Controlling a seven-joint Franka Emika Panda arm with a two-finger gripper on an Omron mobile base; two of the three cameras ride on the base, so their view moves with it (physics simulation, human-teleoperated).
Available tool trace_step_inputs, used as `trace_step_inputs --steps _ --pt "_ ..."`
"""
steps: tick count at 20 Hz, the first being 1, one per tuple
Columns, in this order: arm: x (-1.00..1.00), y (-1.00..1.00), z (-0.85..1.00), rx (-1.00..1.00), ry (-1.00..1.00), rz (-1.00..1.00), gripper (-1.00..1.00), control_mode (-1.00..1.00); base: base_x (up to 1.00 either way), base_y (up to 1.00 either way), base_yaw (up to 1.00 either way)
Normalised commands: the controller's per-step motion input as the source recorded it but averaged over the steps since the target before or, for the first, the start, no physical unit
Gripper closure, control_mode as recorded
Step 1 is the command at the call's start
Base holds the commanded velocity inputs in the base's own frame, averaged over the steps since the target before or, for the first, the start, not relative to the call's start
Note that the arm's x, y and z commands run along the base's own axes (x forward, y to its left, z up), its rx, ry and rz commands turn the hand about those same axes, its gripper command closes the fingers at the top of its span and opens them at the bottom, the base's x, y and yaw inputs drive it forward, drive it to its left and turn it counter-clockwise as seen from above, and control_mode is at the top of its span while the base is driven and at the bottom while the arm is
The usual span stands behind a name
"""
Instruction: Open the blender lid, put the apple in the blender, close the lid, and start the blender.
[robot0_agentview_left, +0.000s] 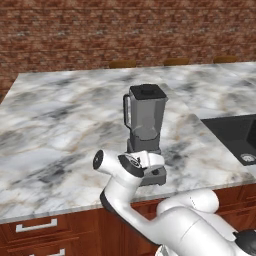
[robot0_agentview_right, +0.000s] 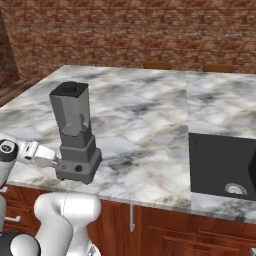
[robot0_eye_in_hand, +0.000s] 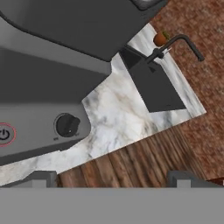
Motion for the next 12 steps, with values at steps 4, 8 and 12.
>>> trace_step_inputs --steps 4,8,12 --pt "0.25 0.0 -0.12 0.0 0.0 0.0 -1.0 -1.0 0.0 0.0 0.0" --pt "0.25 0.0 -0.15 0.0 0.0 0.0 -1.0 -1.0 0.0 0.0 0.0" --pt "0.16 0.0 -0.24 0.0 0.0 0.0 -1.0 -1.0 0.0 0.0 0.0"
